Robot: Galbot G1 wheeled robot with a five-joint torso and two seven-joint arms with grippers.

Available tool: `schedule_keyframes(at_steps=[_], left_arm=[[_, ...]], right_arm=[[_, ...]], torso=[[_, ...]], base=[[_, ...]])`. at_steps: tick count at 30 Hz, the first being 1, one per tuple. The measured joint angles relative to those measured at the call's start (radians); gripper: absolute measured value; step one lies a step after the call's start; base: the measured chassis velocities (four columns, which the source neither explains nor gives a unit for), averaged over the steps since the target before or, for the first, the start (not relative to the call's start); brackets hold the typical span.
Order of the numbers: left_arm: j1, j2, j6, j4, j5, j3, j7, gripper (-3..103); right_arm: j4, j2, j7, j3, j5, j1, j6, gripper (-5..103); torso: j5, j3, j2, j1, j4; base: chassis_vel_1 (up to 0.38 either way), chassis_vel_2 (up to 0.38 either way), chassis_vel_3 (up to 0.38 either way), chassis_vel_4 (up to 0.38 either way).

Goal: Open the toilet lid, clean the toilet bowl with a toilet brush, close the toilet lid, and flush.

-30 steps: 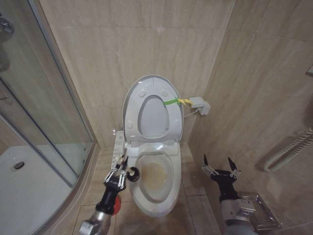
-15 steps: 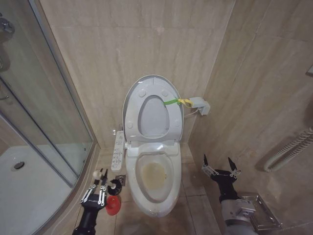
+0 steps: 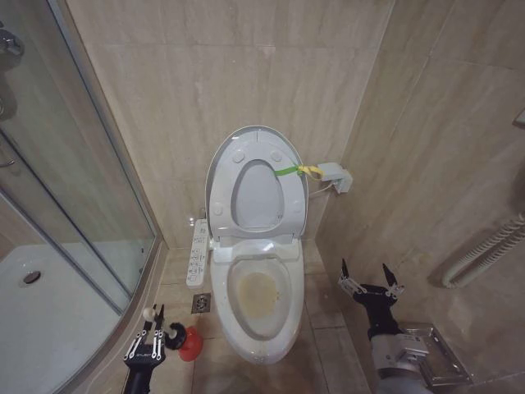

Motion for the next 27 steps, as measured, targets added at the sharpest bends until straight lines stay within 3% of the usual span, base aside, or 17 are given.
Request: schedule_keyframes(at_steps=[17, 27], left_arm=[[-0.26, -0.004, -0.015, 0.322, -0.086, 0.115, 0.044, 17], [-0.335, 0.009, -0.014, 0.446, -0.117, 0.144, 0.071, 17]], right_arm=[[0.0, 0.0, 0.0, 0.0, 0.0, 0.0, 0.0, 100], [0.0, 0.0, 0.0, 0.0, 0.0, 0.0, 0.0, 100]], torso=[[0.0, 0.0, 0.0, 0.0, -0.0001], [0.0, 0.0, 0.0, 0.0, -0.0001]], base=[[0.0, 0.0, 0.0, 0.0], [0.0, 0.0, 0.0, 0.0]])
